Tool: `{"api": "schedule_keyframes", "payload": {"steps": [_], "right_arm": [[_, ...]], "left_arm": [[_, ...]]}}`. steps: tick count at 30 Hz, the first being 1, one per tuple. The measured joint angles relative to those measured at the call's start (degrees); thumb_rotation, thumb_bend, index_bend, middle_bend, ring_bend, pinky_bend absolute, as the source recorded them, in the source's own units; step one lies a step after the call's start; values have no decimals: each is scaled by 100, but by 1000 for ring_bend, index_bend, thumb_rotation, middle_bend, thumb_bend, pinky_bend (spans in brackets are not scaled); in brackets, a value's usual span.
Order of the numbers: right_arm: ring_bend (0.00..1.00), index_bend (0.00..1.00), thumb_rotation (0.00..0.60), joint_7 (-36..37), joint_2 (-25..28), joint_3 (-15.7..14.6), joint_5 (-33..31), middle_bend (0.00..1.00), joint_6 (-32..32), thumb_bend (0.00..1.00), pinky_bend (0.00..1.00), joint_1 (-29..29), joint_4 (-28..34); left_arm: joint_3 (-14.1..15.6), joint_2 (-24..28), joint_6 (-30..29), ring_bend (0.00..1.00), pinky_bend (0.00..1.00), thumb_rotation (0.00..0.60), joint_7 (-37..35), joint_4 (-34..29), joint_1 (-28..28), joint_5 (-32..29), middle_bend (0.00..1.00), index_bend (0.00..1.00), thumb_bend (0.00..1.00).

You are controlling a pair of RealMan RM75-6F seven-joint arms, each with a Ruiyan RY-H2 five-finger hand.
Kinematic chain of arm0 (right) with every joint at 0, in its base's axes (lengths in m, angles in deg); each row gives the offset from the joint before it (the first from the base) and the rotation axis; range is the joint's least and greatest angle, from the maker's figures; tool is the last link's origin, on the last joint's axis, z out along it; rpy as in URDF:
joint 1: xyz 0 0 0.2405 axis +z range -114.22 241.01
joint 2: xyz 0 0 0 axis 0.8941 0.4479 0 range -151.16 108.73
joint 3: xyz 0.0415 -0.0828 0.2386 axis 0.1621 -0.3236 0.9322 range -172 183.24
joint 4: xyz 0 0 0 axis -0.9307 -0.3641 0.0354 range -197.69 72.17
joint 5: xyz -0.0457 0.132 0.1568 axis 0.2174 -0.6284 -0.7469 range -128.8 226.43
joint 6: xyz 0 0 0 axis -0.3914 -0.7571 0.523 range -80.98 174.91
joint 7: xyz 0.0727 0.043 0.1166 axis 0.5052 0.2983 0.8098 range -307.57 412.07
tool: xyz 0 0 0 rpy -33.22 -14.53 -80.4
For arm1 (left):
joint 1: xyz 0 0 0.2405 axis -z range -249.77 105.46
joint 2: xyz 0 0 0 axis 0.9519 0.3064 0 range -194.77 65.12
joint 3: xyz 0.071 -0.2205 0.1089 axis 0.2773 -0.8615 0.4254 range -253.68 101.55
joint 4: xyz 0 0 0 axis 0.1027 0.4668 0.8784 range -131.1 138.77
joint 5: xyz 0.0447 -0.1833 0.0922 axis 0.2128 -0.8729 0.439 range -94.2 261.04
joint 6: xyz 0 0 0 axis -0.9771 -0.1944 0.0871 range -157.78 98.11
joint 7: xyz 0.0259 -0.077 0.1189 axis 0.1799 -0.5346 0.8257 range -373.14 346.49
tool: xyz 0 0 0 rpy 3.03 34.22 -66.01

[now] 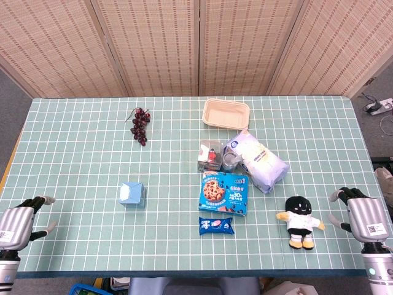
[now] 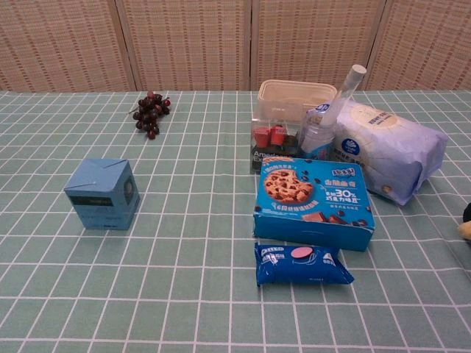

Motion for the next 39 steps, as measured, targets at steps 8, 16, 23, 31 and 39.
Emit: {"api": "schedule_keyframes", "payload": {"steps": [8, 16, 23, 31, 39], "right_arm": [[437, 496, 600, 228, -139, 56, -2, 500, 30, 68, 679, 61, -209], [854, 201, 600, -7, -457, 236, -236, 799, 222, 240, 972, 250, -281], [999, 44, 600, -814, -662, 433, -571, 946, 616, 592, 1000, 593, 72], [1000, 38, 600, -1793, -1103, 673, -1033, 987, 1015, 726, 1000, 1098, 471], [1000, 38, 600, -2627, -1558, 762, -1472, 994, 1288, 753, 1000, 1525, 655]], "left_arm": [[1, 8, 61, 416, 585, 600, -17, 2, 20, -33, 405, 442, 222], [5, 100, 24, 416, 585, 600, -281, -45, -7, -5, 405, 442, 221], [-3, 176, 45, 416, 585, 600, -438, -48, -14, -32, 405, 443, 222], [-10, 229, 56, 416, 585, 600, -527, -59, -23, -54, 405, 442, 222], [-13, 260, 95, 416, 585, 600, -544, -66, -19, -97, 405, 442, 221]]}}
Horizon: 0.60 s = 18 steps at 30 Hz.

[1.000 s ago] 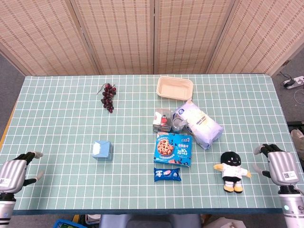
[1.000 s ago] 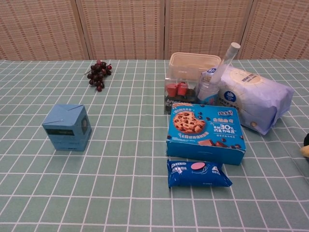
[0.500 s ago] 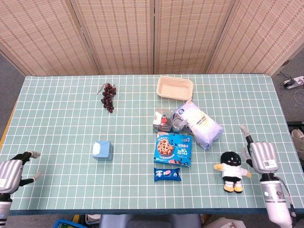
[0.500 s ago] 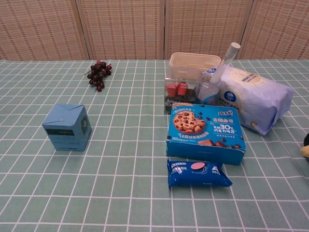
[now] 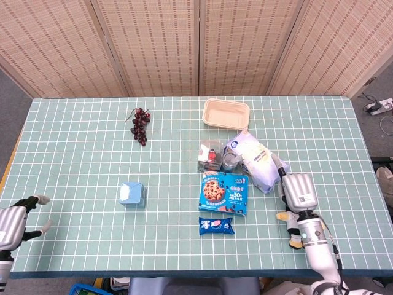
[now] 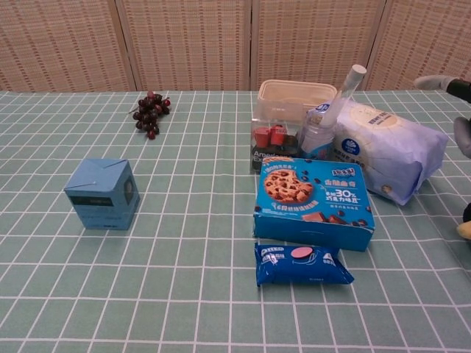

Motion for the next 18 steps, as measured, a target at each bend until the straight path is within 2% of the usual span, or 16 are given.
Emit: {"api": "schedule_keyframes", "payload": {"steps": [7, 18], "right_arm": [[1000, 39, 600, -397, -328, 8, -258, 994, 102, 752, 1000, 288, 82], [1000, 39, 600, -547, -571, 24, -519, 994, 221, 752, 1000, 587, -35]], "left_arm": [[-20, 36, 39, 416, 585, 600, -16, -18, -1, -79, 405, 442, 222], [-51, 76, 108, 416, 585, 600, -13, -42, 6, -198, 405, 441, 222]]}}
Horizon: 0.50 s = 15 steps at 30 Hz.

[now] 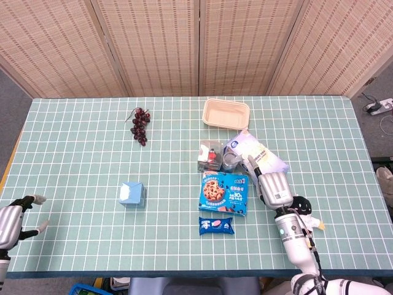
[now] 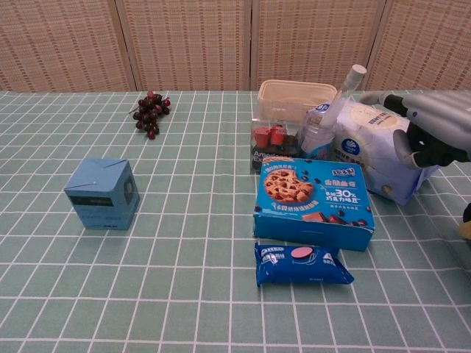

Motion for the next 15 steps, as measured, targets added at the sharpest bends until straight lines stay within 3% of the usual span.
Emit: {"api": "schedule_keyframes", "payload": {"steps": [15], "right_arm": [[1000, 39, 600, -99, -246, 9, -51, 994, 71, 759, 1000, 360, -77]], "left_arm": [[-23, 43, 14, 416, 585, 600, 47, -39, -14, -90, 405, 441, 222]]}}
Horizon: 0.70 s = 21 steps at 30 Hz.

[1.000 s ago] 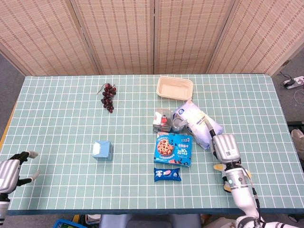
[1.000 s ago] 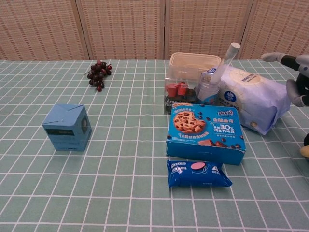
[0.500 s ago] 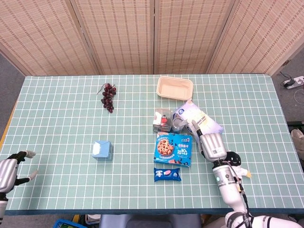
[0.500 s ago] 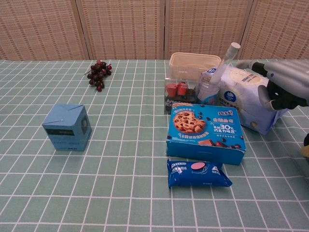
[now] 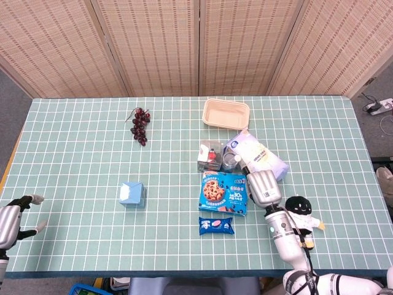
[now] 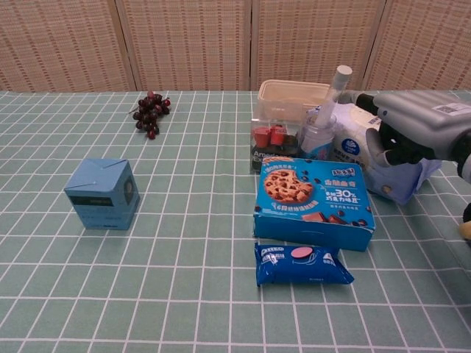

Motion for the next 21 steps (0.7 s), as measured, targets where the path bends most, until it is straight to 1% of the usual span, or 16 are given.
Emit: {"api": "schedule_keyframes", "payload": {"steps": [9, 15, 16, 18, 21], "right_arm": [[1000, 39, 600, -203, -92, 37, -134, 993, 43, 759, 1000, 232, 40], [1000, 38, 600, -138, -29, 12, -116, 994, -30, 755, 1000, 244, 85], [1000, 39, 600, -106, -10, 9, -104, 994, -50, 739, 1000, 235, 93], [1000, 48, 600, -5, 42, 6, -64, 994, -104, 667, 1000, 208, 111], [1000, 76, 600, 174, 127, 7, 21, 994, -191, 503, 1000, 162, 128]], "left_arm": [[-17, 9, 52, 416, 585, 600, 39, -1, 11, -74, 405, 440, 221], [-19, 3, 86, 416, 585, 600, 65, 8, 24, -94, 405, 441, 222], [-19, 2, 92, 416, 585, 600, 65, 10, 27, -97, 405, 440, 222], [-20, 0, 100, 416, 585, 600, 72, 13, 32, -100, 405, 440, 222], [-17, -3, 112, 416, 585, 600, 86, 15, 38, -99, 405, 440, 222]]}}
